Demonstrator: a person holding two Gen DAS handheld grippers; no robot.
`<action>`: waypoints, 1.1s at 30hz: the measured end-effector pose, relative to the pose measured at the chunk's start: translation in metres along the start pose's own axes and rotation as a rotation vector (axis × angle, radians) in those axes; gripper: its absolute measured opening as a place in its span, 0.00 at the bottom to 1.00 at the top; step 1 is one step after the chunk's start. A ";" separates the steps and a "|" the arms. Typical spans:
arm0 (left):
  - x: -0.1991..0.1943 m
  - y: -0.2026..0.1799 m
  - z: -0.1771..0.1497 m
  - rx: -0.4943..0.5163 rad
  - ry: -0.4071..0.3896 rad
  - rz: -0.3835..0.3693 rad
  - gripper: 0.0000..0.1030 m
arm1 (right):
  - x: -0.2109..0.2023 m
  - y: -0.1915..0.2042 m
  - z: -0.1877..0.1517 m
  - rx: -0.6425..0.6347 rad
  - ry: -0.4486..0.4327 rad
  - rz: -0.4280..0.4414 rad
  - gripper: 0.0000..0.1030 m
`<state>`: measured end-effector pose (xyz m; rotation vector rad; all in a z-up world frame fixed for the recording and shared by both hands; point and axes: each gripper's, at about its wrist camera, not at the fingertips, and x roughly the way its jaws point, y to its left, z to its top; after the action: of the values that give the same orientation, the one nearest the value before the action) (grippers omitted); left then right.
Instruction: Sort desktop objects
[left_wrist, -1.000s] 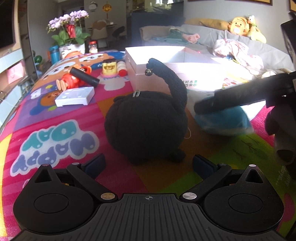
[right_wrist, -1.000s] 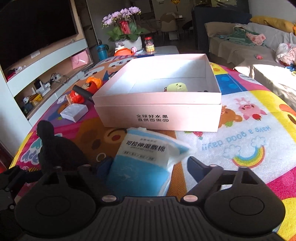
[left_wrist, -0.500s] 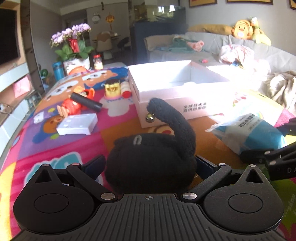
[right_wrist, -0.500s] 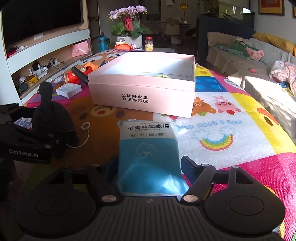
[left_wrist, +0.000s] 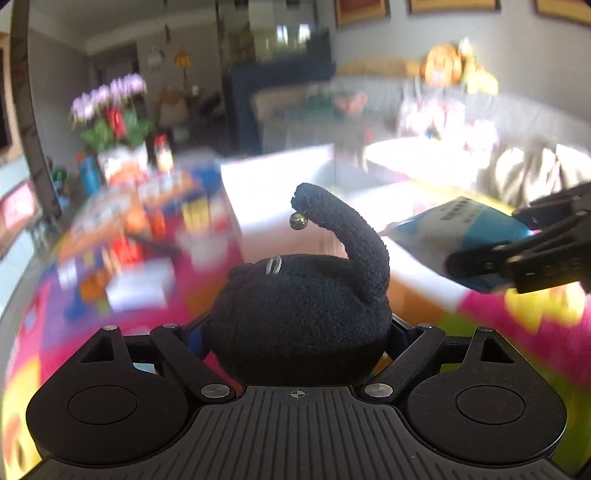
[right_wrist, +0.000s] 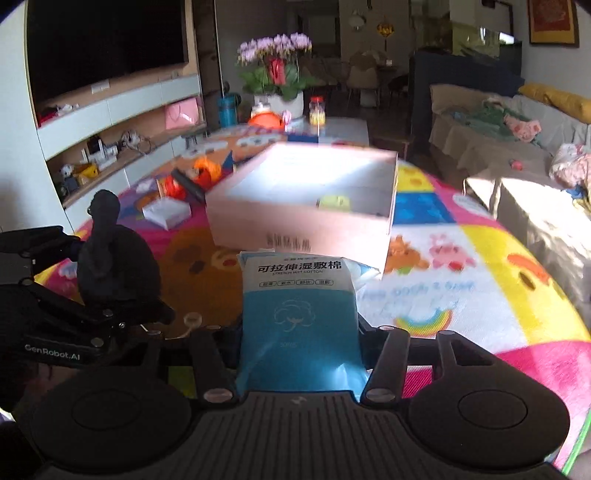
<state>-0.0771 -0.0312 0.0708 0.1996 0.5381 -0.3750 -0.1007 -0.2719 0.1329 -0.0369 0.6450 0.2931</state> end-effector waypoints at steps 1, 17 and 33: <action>-0.004 0.003 0.015 0.006 -0.047 0.009 0.89 | -0.014 -0.003 0.010 0.005 -0.050 -0.004 0.51; 0.102 0.027 0.129 -0.046 -0.216 0.014 0.95 | -0.037 -0.045 0.063 0.082 -0.219 -0.112 0.51; 0.063 0.055 -0.002 -0.103 -0.030 0.088 1.00 | 0.095 -0.041 0.143 -0.016 -0.145 -0.099 0.66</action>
<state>-0.0060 0.0007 0.0406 0.1178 0.5163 -0.2633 0.0670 -0.2693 0.1881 -0.0616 0.4950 0.2035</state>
